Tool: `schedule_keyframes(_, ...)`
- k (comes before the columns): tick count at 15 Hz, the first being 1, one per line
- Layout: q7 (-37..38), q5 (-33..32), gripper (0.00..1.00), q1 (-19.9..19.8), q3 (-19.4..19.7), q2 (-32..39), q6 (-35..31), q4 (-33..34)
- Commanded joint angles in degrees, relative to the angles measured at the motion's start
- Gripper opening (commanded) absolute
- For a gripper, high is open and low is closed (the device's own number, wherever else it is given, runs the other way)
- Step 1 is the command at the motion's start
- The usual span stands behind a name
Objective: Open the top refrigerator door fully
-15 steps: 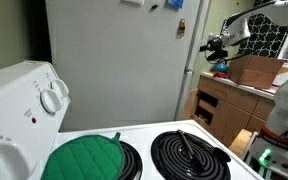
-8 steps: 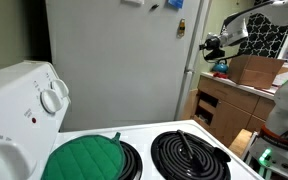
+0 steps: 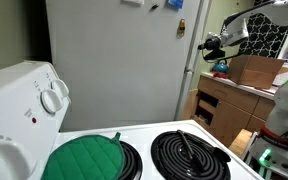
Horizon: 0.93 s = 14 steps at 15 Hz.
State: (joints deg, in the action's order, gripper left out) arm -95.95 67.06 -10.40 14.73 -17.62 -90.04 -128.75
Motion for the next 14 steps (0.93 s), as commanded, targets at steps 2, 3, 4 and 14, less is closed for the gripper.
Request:
schedule_keyframes(2, -2.1, 1.4, 0.08, -1.0, -0.6, 0.2, -1.7, -0.6)
schedule_keyframes(3, -2.2, 1.5, 0.04, -1.0, -0.8, 0.1, -1.8, -0.6)
schedule_keyframes(4, -2.2, 1.4, 0.01, -1.0, -1.1, 0.1, -1.9, -0.6)
schedule_keyframes(14, -3.1, -0.1, 0.0, -2.6, -0.2, 0.3, -2.7, 0.2)
